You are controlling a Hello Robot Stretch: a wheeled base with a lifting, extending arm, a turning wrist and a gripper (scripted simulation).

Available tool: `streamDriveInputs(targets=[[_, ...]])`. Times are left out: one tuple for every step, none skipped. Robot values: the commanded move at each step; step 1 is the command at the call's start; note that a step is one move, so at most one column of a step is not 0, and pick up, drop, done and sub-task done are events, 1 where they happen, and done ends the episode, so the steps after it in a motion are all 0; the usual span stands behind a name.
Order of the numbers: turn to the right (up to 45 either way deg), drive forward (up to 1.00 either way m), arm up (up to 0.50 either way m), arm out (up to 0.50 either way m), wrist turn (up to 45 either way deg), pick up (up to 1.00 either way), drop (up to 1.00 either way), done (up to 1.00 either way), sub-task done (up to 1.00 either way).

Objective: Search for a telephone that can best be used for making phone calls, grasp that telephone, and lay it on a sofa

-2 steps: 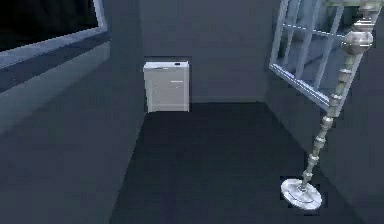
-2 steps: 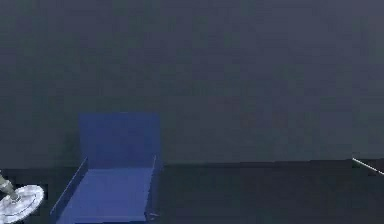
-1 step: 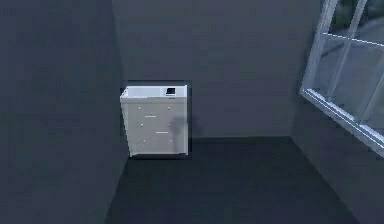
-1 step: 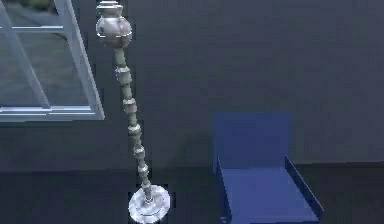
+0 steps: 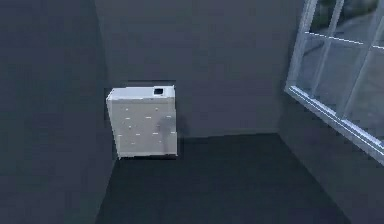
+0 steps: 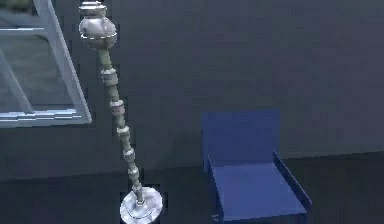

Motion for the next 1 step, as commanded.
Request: streamDriveInputs(targets=[[0.0, 1.0, 0.0, 0.0, 0.0, 0.0, 0.0, 0.0, 0.0]])
